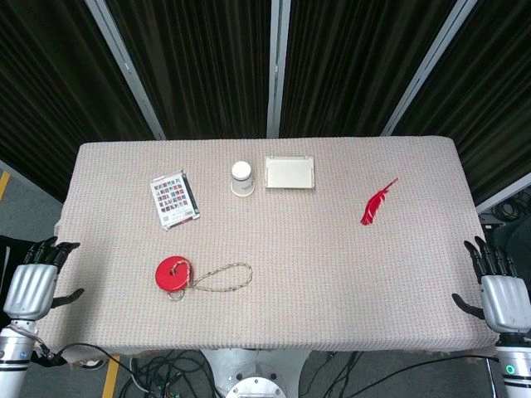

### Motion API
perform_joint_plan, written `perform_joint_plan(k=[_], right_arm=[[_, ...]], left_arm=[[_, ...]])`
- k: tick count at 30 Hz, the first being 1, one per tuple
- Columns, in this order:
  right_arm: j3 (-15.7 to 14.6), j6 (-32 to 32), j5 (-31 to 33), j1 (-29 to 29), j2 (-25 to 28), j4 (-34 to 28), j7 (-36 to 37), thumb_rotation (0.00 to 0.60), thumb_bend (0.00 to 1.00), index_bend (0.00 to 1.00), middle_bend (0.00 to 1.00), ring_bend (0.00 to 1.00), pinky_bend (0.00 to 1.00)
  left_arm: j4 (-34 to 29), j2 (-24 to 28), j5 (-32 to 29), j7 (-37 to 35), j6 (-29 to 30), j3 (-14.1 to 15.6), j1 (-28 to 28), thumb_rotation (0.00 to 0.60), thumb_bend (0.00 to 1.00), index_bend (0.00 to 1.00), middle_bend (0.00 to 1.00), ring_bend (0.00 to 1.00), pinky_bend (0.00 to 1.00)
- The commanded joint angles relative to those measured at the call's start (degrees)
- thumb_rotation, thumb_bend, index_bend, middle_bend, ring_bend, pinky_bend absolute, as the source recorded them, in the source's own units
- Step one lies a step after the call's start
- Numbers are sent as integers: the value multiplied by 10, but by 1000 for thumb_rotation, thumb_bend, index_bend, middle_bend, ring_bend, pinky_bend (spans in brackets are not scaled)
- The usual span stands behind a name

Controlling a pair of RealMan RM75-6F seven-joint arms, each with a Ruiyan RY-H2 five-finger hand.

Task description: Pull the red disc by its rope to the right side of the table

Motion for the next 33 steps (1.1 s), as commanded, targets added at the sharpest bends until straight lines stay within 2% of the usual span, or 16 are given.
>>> perform_joint_plan(k=[1, 11, 17, 22, 26, 33], right_arm=[[-1, 0, -1, 0, 0, 1, 0, 600, 72, 0, 0, 0, 0], [-3, -10, -19, 14, 0, -10, -14, 600, 71, 0, 0, 0, 0], [0, -45, -46, 53, -5, -38, -37, 600, 70, 0, 0, 0, 0], [6, -125, -72, 121, -4, -93, -34, 600, 68, 0, 0, 0, 0], [21, -193, -80, 180, -14, -126, -76, 600, 80, 0, 0, 0, 0], [40, -302, -64, 272, -66, -169, -144, 600, 123, 0, 0, 0, 0]], left_arm=[[0, 0, 0, 0, 0, 0, 0, 600, 1, 200, 217, 105, 145], [1, 2, -3, -2, -2, -1, 0, 600, 1, 200, 218, 105, 145], [-6, 8, 2, 1, 5, 2, 4, 600, 1, 200, 217, 105, 145], [-2, 5, 1, 1, 2, 2, 2, 600, 1, 199, 217, 105, 145], [-3, 2, 3, 4, 3, 0, 0, 600, 1, 200, 218, 105, 145], [4, -1, 0, 1, -3, 2, 0, 600, 1, 200, 217, 105, 145]])
